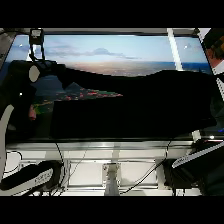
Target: Fold the clothes and pants, and hang the long-sleeved shirts on hangers.
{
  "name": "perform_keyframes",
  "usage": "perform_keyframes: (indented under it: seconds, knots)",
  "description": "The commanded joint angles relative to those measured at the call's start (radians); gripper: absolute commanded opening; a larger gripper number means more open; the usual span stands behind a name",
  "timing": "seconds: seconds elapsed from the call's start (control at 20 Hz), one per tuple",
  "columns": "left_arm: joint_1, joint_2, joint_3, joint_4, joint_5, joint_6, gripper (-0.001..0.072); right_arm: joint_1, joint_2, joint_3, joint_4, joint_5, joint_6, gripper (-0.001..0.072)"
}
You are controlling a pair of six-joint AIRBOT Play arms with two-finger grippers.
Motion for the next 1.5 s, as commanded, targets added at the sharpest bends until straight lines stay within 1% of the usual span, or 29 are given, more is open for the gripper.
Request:
perform_keyframes:
  seconds: [0.0, 0.1, 0.25, 0.3, 0.35, 0.4, 0.5, 0.55, 0.7, 0.85, 0.95, 1.05, 1.1, 1.15, 1.2, 1.25, 1.35, 1.45]
  knots:
    - [-0.053, 0.076, 0.001, 0.045, -0.009, -0.053, 0.0001, 0.002, 0.0, 0.001, -0.001, -0.005, 0.004, 0.0008]
    - [-0.058, 0.098, 0.001, 0.048, -0.056, -0.055, 0.0001, 0.002, 0.001, 0.001, 0.006, 0.001, 0.004, 0.0009]
    - [-0.048, 0.074, 0.0, 0.058, -0.249, -0.055, 0.0002, 0.002, 0.001, 0.001, 0.006, 0.007, 0.004, 0.0009]
    - [-0.04, 0.055, 0.0, 0.059, -0.281, -0.054, 0.0002, 0.001, 0.001, 0.001, 0.007, 0.007, 0.006, 0.0009]
    - [-0.027, 0.031, 0.0, 0.06, -0.283, -0.054, 0.0002, 0.001, 0.001, 0.001, 0.007, 0.006, 0.008, 0.0009]
    - [-0.01, 0.003, 0.0, 0.063, -0.258, -0.054, 0.0002, 0.001, 0.001, 0.001, 0.007, 0.005, 0.012, 0.0009]
    - [0.033, -0.056, 0.0, 0.085, -0.148, -0.055, 0.0001, 0.001, 0.001, 0.001, 0.005, -0.011, 0.045, 0.0009]
    - [0.06, -0.085, 0.0, 0.084, -0.07, -0.076, 0.0001, 0.001, 0.001, 0.001, 0.002, -0.026, 0.072, 0.0009]
    - [0.146, -0.182, 0.0, 0.08, 0.227, -0.228, 0.0001, 0.011, 0.001, 0.001, -0.008, -0.092, 0.147, 0.0009]
    - [0.182, -0.285, 0.0, 0.081, 0.448, -0.353, 0.0001, 0.045, 0.0, 0.001, -0.015, -0.177, 0.216, 0.0009]
    - [0.177, -0.351, 0.0, 0.08, 0.617, -0.364, 0.0003, 0.08, 0.0, 0.001, -0.031, -0.241, 0.259, 0.001]
    - [0.163, -0.427, 0.0, 0.081, 0.893, -0.364, 0.0005, 0.122, -0.001, 0.001, -0.054, -0.333, 0.304, 0.0014]
    - [0.159, -0.461, 0.0, 0.08, 1.009, -0.364, 0.0006, 0.143, -0.001, 0.001, -0.053, -0.402, 0.317, 0.0106]
    - [0.158, -0.491, 0.001, 0.077, 1.088, -0.363, 0.005, 0.161, 0.0, 0.002, -0.045, -0.465, 0.325, 0.0375]
    - [0.159, -0.517, 0.002, 0.067, 1.128, -0.364, 0.0214, 0.175, 0.003, 0.002, -0.043, -0.509, 0.325, 0.0598]
    - [0.164, -0.533, 0.002, 0.024, 1.123, -0.364, 0.0305, 0.184, 0.005, 0.002, -0.043, -0.525, 0.324, 0.0629]
    - [0.176, -0.544, 0.002, -0.027, 1.102, -0.364, 0.0371, 0.188, 0.005, 0.001, -0.056, -0.496, 0.316, 0.063]
    - [0.184, -0.533, 0.002, -0.027, 1.102, -0.364, 0.0368, 0.181, 0.006, 0.001, -0.074, -0.41, 0.315, 0.063]
